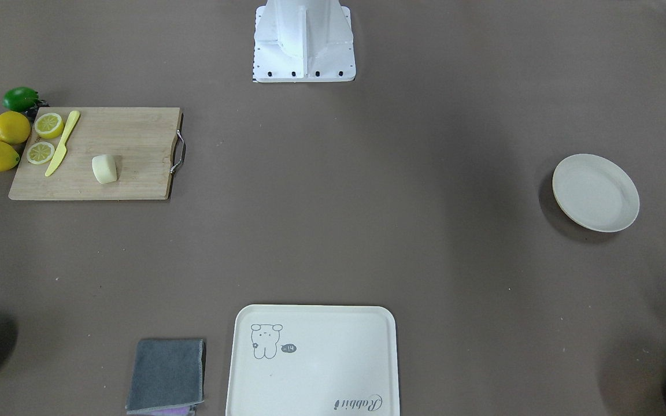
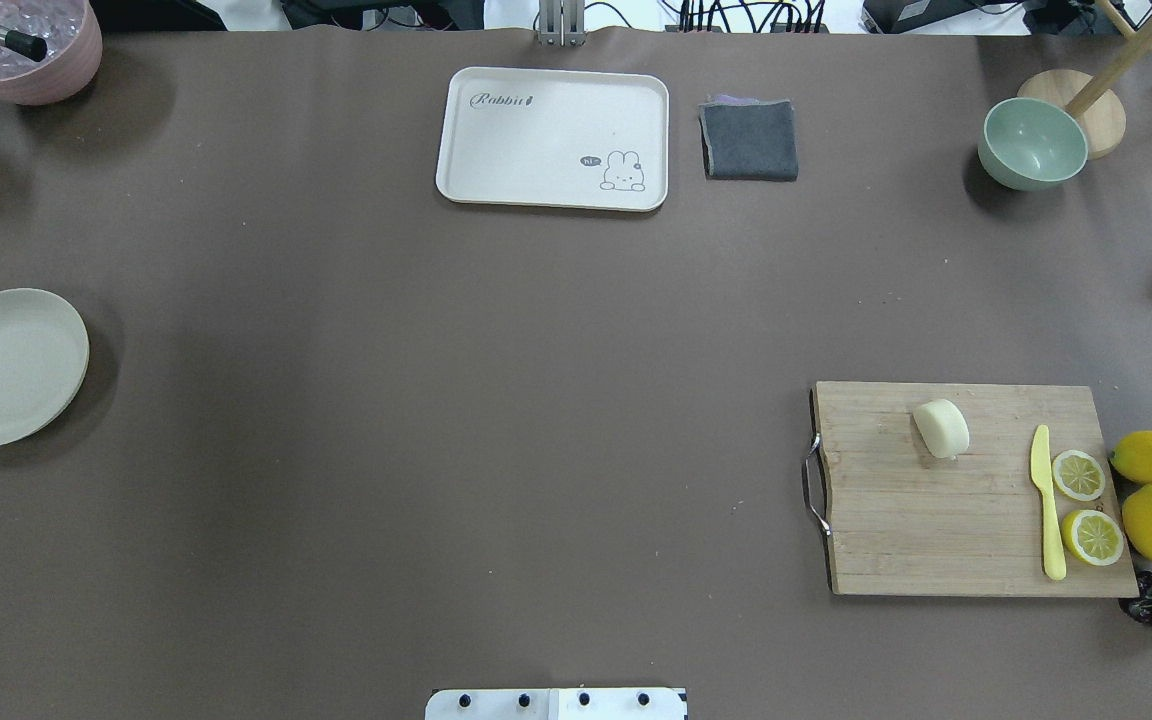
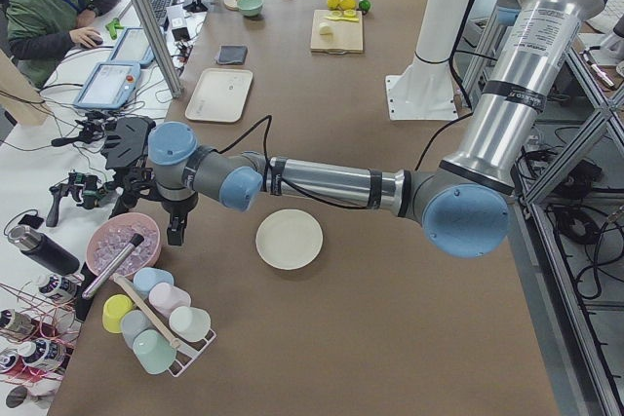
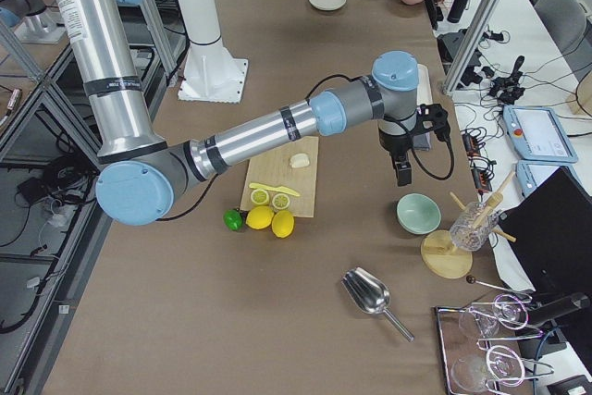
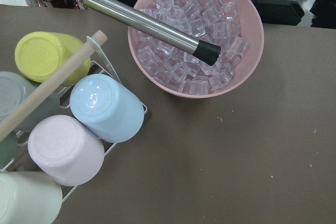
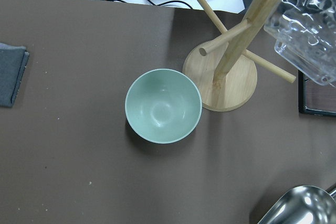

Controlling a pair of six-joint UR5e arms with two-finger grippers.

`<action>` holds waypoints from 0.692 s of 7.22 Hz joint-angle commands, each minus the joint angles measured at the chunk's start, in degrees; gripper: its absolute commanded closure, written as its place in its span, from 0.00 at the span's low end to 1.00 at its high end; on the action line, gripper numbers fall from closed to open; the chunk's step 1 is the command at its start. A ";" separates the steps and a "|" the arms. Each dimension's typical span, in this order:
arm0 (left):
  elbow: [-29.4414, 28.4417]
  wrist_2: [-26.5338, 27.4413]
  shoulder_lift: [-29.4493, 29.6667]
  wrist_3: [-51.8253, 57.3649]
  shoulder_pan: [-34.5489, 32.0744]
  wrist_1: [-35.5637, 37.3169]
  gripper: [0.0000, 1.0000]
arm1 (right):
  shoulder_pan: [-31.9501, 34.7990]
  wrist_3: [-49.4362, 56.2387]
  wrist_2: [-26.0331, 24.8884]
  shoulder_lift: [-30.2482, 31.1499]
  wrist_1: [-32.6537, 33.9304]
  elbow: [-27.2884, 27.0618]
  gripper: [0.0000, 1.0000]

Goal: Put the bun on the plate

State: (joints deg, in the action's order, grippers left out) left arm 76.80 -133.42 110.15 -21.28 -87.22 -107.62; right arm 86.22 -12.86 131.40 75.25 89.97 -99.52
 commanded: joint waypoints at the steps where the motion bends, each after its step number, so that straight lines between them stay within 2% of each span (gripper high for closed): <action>1: 2.56 -0.09 -0.02 0.10 0.73 -0.04 0.02 | 0.00 -0.06 0.00 -0.01 0.03 -0.50 0.00; 3: 3.09 0.44 -2.20 0.88 2.56 -1.79 0.02 | -1.13 -0.15 0.09 -0.45 -0.05 -0.76 0.00; 4: 2.48 -0.08 -4.83 6.46 3.19 -7.81 0.02 | -1.14 -0.23 0.26 -0.46 0.03 -3.11 0.00; 5: 3.00 -0.26 -8.60 7.56 3.45 -8.48 0.02 | -1.23 -0.24 0.26 -0.46 0.03 -3.31 0.00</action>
State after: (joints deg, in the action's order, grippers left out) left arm 79.52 -133.40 105.42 -16.38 -84.32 -113.49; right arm 85.16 -13.05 131.59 74.84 89.98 -101.89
